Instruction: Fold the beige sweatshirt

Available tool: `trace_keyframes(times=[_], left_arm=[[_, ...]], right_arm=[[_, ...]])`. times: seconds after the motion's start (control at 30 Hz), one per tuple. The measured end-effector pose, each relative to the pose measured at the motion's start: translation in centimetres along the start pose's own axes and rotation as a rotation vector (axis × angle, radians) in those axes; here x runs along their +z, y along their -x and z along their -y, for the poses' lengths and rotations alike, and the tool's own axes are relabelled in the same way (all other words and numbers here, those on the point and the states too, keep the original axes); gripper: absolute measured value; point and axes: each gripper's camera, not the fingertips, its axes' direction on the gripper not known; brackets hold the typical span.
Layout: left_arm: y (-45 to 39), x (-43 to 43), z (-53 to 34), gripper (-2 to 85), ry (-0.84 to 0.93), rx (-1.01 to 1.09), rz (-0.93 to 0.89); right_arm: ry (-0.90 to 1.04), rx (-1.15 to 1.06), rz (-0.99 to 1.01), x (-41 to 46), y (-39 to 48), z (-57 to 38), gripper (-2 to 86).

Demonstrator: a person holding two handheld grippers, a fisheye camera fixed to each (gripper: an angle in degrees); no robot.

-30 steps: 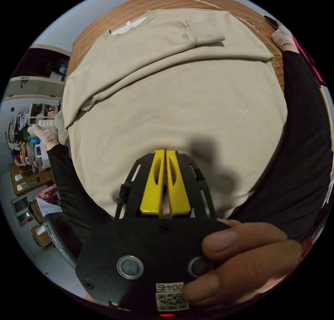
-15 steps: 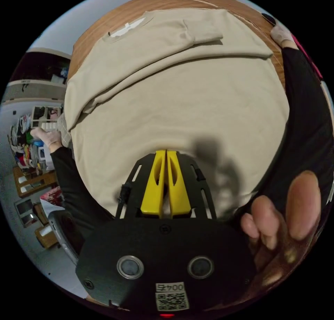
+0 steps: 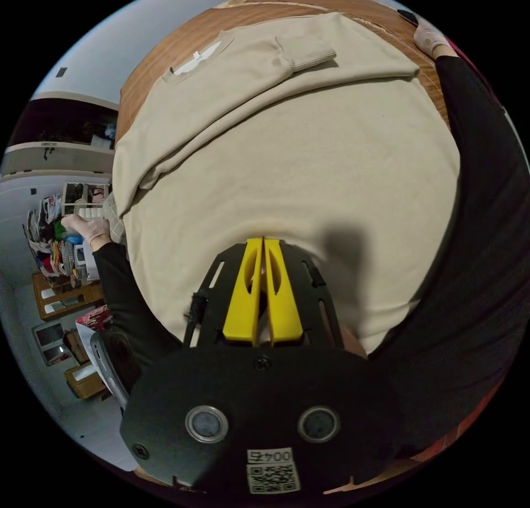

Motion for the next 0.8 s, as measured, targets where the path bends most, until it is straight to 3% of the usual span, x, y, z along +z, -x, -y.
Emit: trace_keyframes(times=[0.23,0.3,0.37,0.5,0.8], left_arm=[[-0.6,1.7,-2.2,0.3,-0.01,0.074,0.022],[-1.5,1.7,-3.0,0.5,-0.006,0.16,0.053],[-2.4,0.8,-4.0,0.5,-0.016,0.268,0.042],[-2.7,-0.7,-4.7,0.6,-0.092,0.313,0.083],[-7.2,0.5,-4.6,0.7,-0.221,0.505,0.493]], right_arm=[[-0.028,-0.001,0.017,2.2,-0.3,-1.9,-0.8],[-0.045,-0.047,0.016,2.5,-0.1,-2.8,-0.8],[-0.131,-0.311,-0.092,2.2,1.9,-4.5,-0.9],[-0.224,-0.306,-0.147,0.2,1.5,-4.9,-0.9],[-0.256,-0.391,-0.253,1.9,1.1,-4.5,-0.8]])
